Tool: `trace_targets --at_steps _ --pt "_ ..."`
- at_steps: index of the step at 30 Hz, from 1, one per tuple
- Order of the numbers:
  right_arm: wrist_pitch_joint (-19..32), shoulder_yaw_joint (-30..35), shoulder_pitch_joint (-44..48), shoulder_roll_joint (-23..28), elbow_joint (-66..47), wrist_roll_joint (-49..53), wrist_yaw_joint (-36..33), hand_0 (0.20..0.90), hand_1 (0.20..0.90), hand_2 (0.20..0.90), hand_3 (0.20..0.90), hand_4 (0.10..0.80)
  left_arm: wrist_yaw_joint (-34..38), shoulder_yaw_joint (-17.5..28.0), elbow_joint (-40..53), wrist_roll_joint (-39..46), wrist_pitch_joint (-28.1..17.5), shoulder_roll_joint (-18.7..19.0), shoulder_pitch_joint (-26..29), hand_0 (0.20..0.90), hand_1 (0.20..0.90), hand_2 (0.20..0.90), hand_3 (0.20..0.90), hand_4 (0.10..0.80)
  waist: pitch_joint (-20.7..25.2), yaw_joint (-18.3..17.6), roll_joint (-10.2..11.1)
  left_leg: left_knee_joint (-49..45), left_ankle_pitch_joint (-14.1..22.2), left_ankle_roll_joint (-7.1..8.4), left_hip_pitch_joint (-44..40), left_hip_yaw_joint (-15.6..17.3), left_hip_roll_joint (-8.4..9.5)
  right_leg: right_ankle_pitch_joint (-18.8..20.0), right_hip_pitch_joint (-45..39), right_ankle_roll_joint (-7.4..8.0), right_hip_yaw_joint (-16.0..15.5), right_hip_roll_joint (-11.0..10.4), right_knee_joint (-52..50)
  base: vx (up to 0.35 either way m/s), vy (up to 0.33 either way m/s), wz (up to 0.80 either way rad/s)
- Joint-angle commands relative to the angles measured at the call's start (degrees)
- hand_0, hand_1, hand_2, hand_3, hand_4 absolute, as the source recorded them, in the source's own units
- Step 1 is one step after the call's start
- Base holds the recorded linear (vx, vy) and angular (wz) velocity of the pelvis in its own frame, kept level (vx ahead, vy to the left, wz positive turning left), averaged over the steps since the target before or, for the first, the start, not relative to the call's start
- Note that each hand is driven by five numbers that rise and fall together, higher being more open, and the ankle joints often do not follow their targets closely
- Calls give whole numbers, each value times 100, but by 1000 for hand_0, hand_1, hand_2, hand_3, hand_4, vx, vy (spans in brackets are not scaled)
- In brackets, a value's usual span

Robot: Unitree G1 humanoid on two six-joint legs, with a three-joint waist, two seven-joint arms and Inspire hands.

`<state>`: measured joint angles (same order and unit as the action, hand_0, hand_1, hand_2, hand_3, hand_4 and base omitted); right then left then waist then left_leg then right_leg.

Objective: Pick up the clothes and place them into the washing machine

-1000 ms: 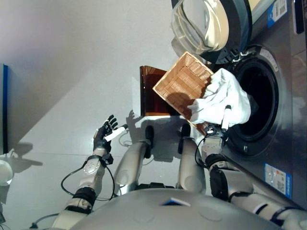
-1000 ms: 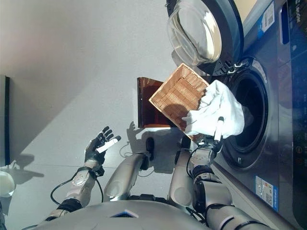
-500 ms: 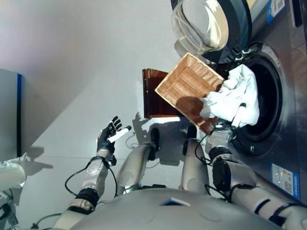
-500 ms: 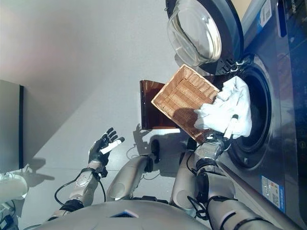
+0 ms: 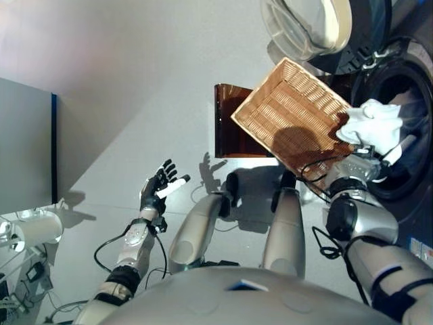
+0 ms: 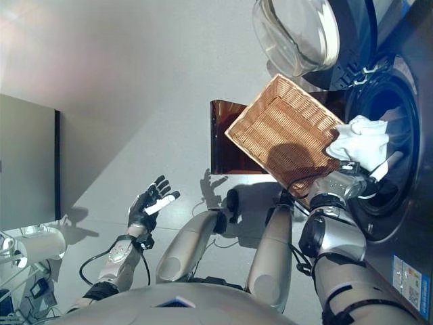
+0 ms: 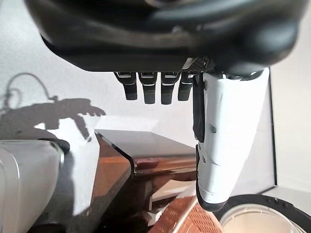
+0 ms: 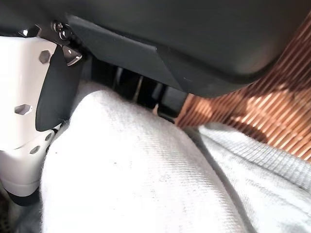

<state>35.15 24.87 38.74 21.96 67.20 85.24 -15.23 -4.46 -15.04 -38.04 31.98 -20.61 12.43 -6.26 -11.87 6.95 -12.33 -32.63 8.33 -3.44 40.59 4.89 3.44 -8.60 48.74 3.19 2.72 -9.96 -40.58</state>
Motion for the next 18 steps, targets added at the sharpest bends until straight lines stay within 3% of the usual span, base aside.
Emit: trace_targets --at_steps 1,9,18 --pt "666 -171 423 728 -149 -451 12 200 200 200 200 300 31 -39 394 -11 -358 497 -221 900 900 900 900 800 143 -40 60 -698 325 314 663 95 -118 -214 165 -296 -70 156 -378 -34 -18 -3" --pt "853 -265 850 1293 -219 -590 -304 200 200 200 200 300 30 16 684 -22 -373 673 -351 900 900 900 900 800 245 -31 59 -1052 443 291 1129 177 -167 -316 705 -344 29 190 -776 -45 10 -2" --pt "1029 -329 1334 2454 -155 -925 -786 200 200 200 200 300 63 140 685 -13 -383 815 -492 900 900 900 900 800 401 -32 104 -662 284 296 1144 232 -125 -230 865 -329 104 192 -633 -3 20 -3"
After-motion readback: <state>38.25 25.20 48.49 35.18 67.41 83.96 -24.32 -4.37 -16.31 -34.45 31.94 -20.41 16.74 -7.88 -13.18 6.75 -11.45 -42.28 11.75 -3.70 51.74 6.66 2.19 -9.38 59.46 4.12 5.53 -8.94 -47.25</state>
